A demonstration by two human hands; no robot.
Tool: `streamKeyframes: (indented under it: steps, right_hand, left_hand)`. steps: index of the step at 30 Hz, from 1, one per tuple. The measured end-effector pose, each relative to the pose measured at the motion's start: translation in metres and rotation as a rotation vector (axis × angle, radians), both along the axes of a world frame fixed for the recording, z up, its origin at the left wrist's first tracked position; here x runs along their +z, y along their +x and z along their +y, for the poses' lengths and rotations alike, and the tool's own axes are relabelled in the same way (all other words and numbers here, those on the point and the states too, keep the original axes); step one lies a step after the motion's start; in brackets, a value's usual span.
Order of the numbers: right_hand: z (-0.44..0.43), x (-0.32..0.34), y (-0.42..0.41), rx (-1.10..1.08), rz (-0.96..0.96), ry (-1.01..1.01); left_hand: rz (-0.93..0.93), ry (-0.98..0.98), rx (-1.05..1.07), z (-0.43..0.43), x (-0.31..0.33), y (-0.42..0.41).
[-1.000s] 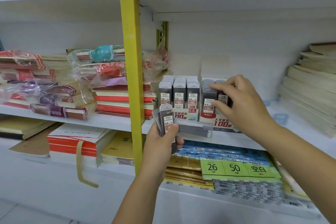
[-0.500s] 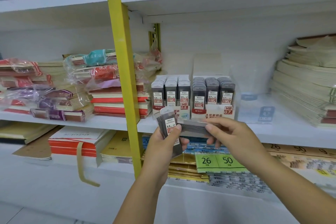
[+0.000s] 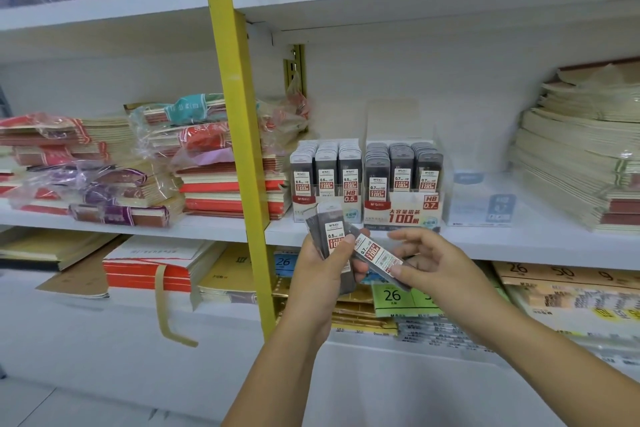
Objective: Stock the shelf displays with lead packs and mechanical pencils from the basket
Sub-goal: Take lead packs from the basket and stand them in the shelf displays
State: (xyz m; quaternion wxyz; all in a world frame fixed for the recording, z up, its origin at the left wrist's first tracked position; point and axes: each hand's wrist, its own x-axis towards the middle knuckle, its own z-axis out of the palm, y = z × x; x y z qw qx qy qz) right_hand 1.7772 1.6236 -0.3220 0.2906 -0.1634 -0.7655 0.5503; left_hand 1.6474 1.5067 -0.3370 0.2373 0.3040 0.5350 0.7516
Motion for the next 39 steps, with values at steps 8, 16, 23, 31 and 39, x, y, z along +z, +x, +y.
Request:
streamKeyframes:
  steps: [8, 16, 23, 31, 39]
  right_hand:
    - [0.0, 0.012, -0.005, 0.211, -0.125, 0.056]
    - [0.027, 0.071, -0.002, -0.175, 0.25, 0.301]
    - [0.057, 0.113, -0.025, -0.329, 0.136, 0.826]
    - [0.067, 0.091, -0.037, -0.312, -0.159, 0.95]
    - [0.072, 0.09, -0.041, -0.59, -0.142, 1.193]
  left_hand:
    - [0.048, -0.049, -0.11, 0.003, 0.003, 0.004]
    - [0.02, 0.006, -0.117, 0.009, 0.003, -0.005]
    - [0.064, -0.068, -0.135, 0.015, 0.001, -0.013]
    - [0.037, -0.002, -0.21, 0.011, 0.001, -0.019]
    - [0.087, 0.007, -0.203, 0.007, 0.003, -0.019]
